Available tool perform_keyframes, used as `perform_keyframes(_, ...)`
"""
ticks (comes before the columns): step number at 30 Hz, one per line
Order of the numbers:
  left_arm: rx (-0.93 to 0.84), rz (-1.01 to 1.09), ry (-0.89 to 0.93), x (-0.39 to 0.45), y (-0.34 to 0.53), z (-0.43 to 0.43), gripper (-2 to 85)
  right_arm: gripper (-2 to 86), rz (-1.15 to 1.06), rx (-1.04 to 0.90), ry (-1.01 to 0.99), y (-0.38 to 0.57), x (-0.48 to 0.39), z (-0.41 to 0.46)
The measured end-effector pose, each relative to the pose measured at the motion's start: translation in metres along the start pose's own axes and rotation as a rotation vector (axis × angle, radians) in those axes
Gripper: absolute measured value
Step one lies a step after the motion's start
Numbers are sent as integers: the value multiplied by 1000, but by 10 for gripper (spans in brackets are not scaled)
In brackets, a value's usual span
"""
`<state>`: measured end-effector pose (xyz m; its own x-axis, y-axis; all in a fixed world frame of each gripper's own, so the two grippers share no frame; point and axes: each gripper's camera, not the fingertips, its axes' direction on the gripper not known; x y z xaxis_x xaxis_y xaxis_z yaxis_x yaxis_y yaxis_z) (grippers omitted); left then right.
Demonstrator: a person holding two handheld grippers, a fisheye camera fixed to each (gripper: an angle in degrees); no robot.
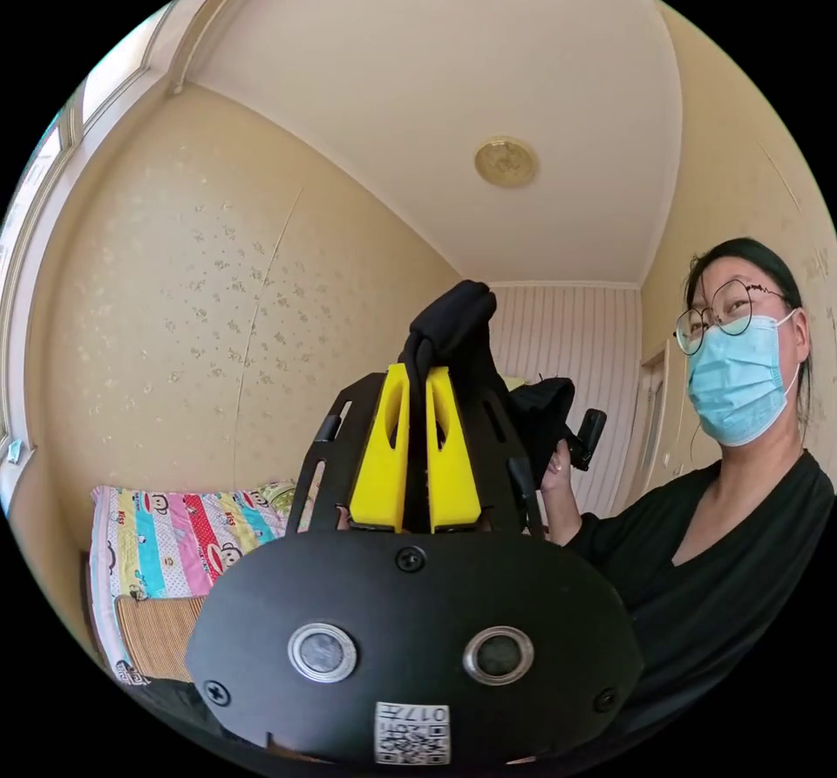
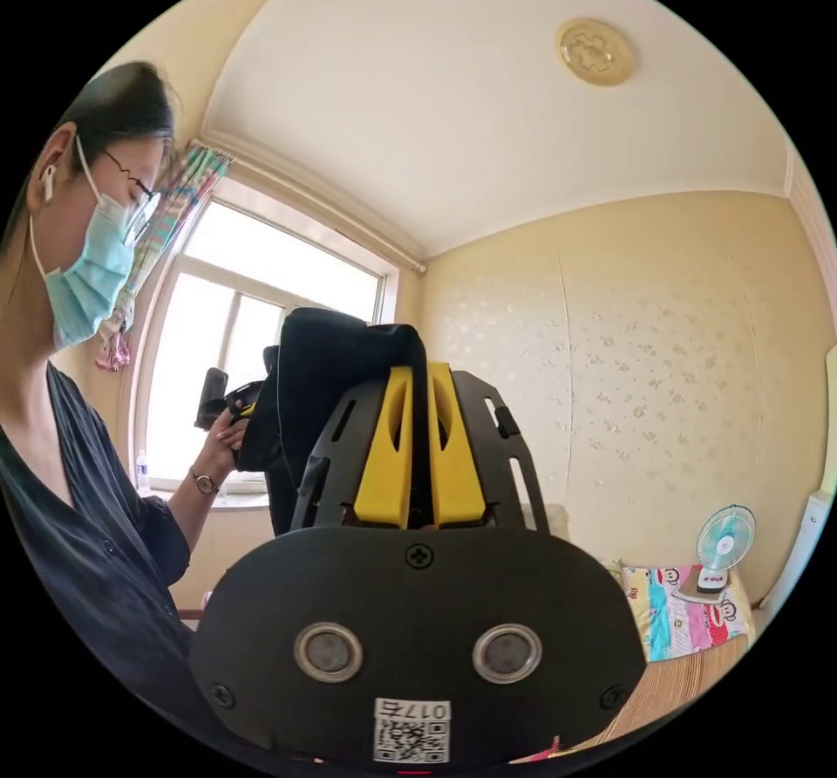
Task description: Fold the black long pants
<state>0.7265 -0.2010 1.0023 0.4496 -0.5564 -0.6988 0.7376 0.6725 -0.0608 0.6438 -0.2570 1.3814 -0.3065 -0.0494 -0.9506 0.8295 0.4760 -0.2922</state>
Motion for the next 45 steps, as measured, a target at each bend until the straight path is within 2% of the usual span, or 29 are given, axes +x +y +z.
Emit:
perform_keyframes(6,67,-1,158,-1,-74,10,19,22,39,113,-33,-39,34,-50)
perform_keyframes(9,97,-29,213,-5,-76,6,20,22,35,137,-6,-29,50,-77)
perform_keyframes(14,137,-77,68,-11,-71,0,17,23,13,104,61,12,80,-100)
perform_keyframes(18,68,-32,-46,-49,-125,37,17,25,18,77,131,37,146,-87)
perform_keyframes(20,23,-29,-105,-91,-157,75,20,25,33,25,198,44,193,-60)
perform_keyframes(23,-148,-129,-185,-220,-226,183,31,25,-1,-123,319,59,293,29)
perform_keyframes(25,-320,-282,-304,-371,-263,292,52,25,-18,-215,410,78,369,106)
perform_keyframes(27,-464,-410,-444,-476,-260,343,67,24,-5,-325,503,126,475,202)
perform_keyframes(28,-547,-473,-537,-530,-248,352,73,23,-16,-379,527,141,499,223)
perform_keyframes(30,-572,-533,-618,-581,-218,335,77,15,24,-625,692,224,578,272)
perform_keyframes(31,-569,-558,-635,-603,-187,315,78,12,66,-663,704,248,594,272)
perform_keyframes(32,-578,-566,-632,-611,-167,305,78,10,155,-709,661,300,617,258)
perform_keyframes(34,-712,-615,-583,-636,-57,260,78,8,249,-775,573,391,634,221)
perform_keyframes(35,-760,-643,-574,-639,-24,245,78,6,282,-868,548,460,637,195)
perform_keyframes(37,-971,-821,-613,-635,133,160,78,5,323,-1070,514,571,632,150)
perform_keyframes(38,-1026,-873,-631,-630,171,134,79,5,361,-1230,489,648,622,113)
perform_keyframes(39,-1137,-973,-660,-614,240,79,79,4,398,-1380,471,715,609,73)
perform_keyframes(40,-1247,-1066,-687,-594,296,22,79,4,413,-1444,463,744,601,52)
perform_keyframes(42,-1355,-1172,-723,-562,348,-62,79,3,485,-1607,429,822,571,-28)
perform_keyframes(45,-1413,-1241,-757,-535,362,-174,78,3,565,-1711,360,869,539,-104)
